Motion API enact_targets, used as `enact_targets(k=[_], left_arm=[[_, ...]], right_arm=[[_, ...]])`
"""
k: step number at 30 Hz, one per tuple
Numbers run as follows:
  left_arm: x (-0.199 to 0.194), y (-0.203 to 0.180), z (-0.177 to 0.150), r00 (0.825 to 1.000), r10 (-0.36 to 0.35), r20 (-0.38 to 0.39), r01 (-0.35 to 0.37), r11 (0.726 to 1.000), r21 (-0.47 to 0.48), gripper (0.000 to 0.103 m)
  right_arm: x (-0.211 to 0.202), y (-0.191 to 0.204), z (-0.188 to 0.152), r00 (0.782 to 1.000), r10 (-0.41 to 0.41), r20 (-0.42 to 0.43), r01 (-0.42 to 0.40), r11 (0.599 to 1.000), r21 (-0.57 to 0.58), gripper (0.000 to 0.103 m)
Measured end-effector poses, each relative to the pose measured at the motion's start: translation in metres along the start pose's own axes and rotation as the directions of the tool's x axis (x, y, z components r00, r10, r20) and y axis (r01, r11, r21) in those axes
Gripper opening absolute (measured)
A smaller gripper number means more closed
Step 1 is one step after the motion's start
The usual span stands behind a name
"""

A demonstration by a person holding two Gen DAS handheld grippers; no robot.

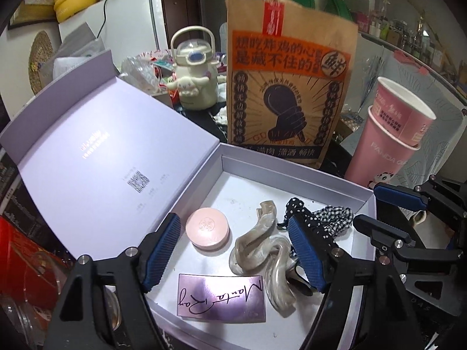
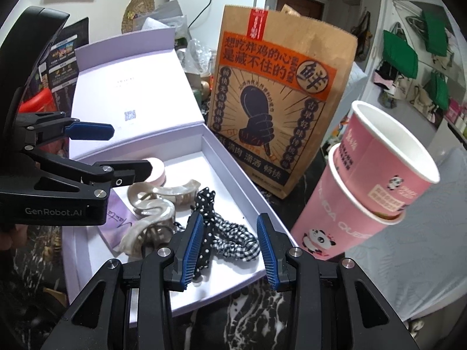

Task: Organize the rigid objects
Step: 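Open the right tool to release the scrunchie while the left tool releases the ornament, then withdraw both open tools up from the box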

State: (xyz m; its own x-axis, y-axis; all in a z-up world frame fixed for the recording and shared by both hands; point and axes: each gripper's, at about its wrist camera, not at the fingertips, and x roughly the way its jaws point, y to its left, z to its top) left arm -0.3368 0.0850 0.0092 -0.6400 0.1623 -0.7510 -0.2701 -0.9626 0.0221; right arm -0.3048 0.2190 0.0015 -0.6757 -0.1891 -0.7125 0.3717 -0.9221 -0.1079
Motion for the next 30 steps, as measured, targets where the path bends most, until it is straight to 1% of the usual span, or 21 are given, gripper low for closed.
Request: enact_targets(k=[7,10,13,15,16,17,19,21,23,30], left_arm=[[-0.026,0.0,0.006,0.999,0.008,0.053,-0.008,1.0,-0.008,0.076],[-0.039,0.0,0.008,0.997,0.011,0.081,-0.01,1.0,-0.013,0.082],[-0.051,-0.001,0.008,0.994,0.012,0.107,-0.011,1.0,-0.014,0.084],[-0.059,-0.002,0.007,0.993,0.018,0.118,-0.017,1.0,-0.011,0.091],[-0.063,-0.003,0.007,0.992,0.021,0.127,-0.019,1.0,-0.011,0.099],[-0.067,-0.003,0.006,0.99,0.021,0.137,-0.02,1.0,-0.011,0.102],[-0.077,-0.004,0.003,0.987,0.021,0.156,-0.02,1.0,-0.009,0.102],[-0.083,-0.005,0.0,0.986,0.017,0.165,-0.016,1.0,-0.008,0.102],[-0.092,-0.006,-0.003,0.985,0.017,0.173,-0.016,1.0,-0.007,0.102],[-0.12,-0.011,-0.015,0.98,0.028,0.197,-0.029,1.0,0.004,0.102]], right_arm=[[-0.025,0.002,0.005,0.999,-0.006,0.053,0.006,1.0,0.005,0.038],[-0.035,0.003,0.006,0.997,-0.019,0.072,0.018,1.0,0.008,0.041],[-0.046,0.003,0.006,0.996,-0.02,0.086,0.019,1.0,0.016,0.043],[-0.054,0.003,0.005,0.994,-0.022,0.104,0.02,1.0,0.021,0.046],[-0.058,0.004,0.005,0.993,-0.024,0.111,0.022,1.0,0.022,0.046],[-0.062,0.004,0.004,0.993,-0.028,0.117,0.025,0.999,0.023,0.048],[-0.07,0.004,0.003,0.991,-0.035,0.13,0.032,0.999,0.027,0.053],[-0.077,0.005,0.001,0.989,-0.037,0.141,0.032,0.999,0.032,0.054],[-0.086,0.007,-0.001,0.988,-0.033,0.151,0.028,0.999,0.037,0.058],[-0.115,0.011,-0.013,0.981,-0.045,0.186,0.037,0.998,0.048,0.062]])
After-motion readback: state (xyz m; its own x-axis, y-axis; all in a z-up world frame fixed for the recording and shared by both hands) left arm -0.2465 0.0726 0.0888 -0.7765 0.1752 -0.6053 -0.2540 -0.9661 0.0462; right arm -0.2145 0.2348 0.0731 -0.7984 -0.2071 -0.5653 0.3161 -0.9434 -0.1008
